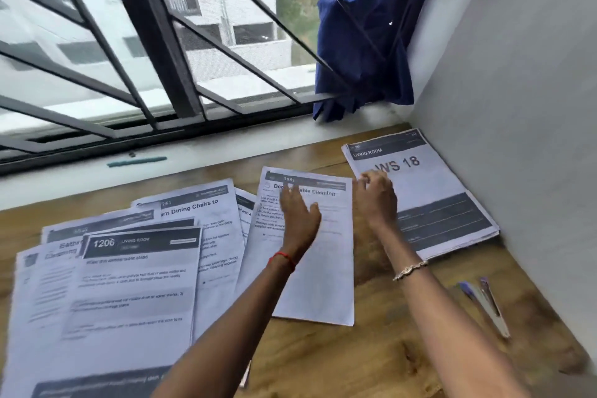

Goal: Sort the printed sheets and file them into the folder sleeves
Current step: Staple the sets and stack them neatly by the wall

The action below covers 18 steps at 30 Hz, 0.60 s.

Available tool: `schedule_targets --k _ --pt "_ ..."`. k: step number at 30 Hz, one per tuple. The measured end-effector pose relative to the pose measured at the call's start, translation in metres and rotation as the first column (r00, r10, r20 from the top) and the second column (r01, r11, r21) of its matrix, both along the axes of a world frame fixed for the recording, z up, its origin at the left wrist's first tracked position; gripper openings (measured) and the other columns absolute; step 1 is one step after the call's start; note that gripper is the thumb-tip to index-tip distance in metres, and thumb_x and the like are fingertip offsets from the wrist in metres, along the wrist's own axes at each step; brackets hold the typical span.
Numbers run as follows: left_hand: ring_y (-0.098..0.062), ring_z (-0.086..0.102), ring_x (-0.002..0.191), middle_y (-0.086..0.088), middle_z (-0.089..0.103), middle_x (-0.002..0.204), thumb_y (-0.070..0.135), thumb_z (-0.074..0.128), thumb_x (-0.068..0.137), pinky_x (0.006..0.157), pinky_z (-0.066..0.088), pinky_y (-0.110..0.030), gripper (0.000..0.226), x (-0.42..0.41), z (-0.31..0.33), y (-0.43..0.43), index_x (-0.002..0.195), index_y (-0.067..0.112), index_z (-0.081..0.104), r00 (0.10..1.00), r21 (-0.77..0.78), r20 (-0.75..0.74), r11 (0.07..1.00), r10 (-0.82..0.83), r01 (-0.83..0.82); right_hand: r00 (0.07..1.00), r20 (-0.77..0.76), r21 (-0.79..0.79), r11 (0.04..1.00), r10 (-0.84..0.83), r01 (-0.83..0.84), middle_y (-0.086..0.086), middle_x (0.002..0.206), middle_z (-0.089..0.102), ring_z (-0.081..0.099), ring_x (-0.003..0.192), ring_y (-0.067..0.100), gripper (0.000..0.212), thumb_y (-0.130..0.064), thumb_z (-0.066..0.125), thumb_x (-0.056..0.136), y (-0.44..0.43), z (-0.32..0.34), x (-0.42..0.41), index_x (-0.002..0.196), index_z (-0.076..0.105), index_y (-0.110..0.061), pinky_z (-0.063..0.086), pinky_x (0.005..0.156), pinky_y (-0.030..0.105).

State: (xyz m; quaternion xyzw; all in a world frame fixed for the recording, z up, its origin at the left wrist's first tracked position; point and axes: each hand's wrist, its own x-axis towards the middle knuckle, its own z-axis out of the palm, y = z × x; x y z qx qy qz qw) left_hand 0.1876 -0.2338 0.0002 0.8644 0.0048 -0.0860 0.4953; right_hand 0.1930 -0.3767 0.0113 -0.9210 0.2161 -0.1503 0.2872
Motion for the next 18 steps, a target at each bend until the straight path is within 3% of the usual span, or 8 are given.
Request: schedule_targets --k 3,5,8,10,14,18 --pt "-0.035 0.021 0.138 -0.023 0.027 0.147 0.018 0.044 0.082 0.111 0.013 -0.03 0.06 -0.008 -0.005 0.053 0.137 -0.005 0.036 0.988 0.062 -0.02 0.987 0.15 -0.148 0.981 -0.192 0.032 0.999 -0.025 0.032 0.021 0.12 0.054 0.052 0.11 0.037 0.034 -0.017 0.047 0.092 0.032 -0.009 -0.014 0.12 0.054 0.001 0.044 0.087 0.039" --pt "-0.039 0.031 0.13 -0.025 0.036 0.138 0.013 0.047 0.082 0.106 0.022 -0.034 0.052 -0.019 -0.009 0.081 0.129 -0.006 0.042 0.976 0.126 -0.08 0.973 0.203 -0.192 0.94 -0.336 0.041 0.995 -0.068 0.087 0.023 0.126 0.05 0.048 0.116 0.04 0.042 -0.021 0.05 0.088 0.047 -0.017 -0.028 0.124 0.051 0.001 0.041 0.093 0.041" --pt "-0.039 0.037 0.124 -0.025 0.043 0.131 0.004 0.052 0.084 0.102 0.03 -0.039 0.047 -0.035 -0.017 0.103 0.129 -0.006 0.042 0.97 0.148 -0.162 0.976 0.183 -0.159 0.874 -0.476 0.054 0.988 -0.099 0.142 0.022 0.129 0.048 0.043 0.121 0.039 0.049 -0.026 0.054 0.084 0.065 -0.028 -0.046 0.124 0.048 0.003 0.038 0.099 0.04" --pt "-0.038 0.042 0.121 -0.024 0.047 0.13 0.003 0.052 0.084 0.099 0.036 -0.036 0.047 -0.045 -0.018 0.109 0.129 -0.006 0.043 0.973 0.09 -0.178 0.987 0.149 -0.135 0.838 -0.525 0.03 0.981 -0.148 0.192 0.023 0.134 0.041 0.039 0.124 0.042 0.057 -0.026 0.06 0.082 0.074 -0.034 -0.054 0.128 0.04 0.003 0.037 0.101 0.046" --pt "-0.031 0.052 0.113 -0.019 0.055 0.126 -0.002 0.05 0.085 0.079 0.035 -0.021 0.041 -0.063 -0.009 0.116 0.126 -0.001 0.045 0.978 -0.027 -0.196 0.997 0.07 -0.077 0.834 -0.523 0.082 0.964 -0.173 0.252 0.024 0.137 0.035 0.033 0.128 0.041 0.061 -0.02 0.064 0.083 0.084 -0.032 -0.066 0.13 0.034 0.002 0.033 0.104 0.048" --pt "-0.027 0.056 0.105 -0.014 0.059 0.12 -0.003 0.044 0.086 0.081 0.04 -0.024 0.04 -0.075 0.0 0.129 0.125 0.004 0.047 0.985 -0.123 -0.17 0.991 0.033 -0.055 0.907 -0.382 0.173 0.95 -0.178 0.26 0.025 0.131 0.046 0.044 0.121 0.041 0.043 -0.004 0.057 0.082 0.085 -0.034 -0.076 0.122 0.044 0.006 0.04 0.097 0.045"
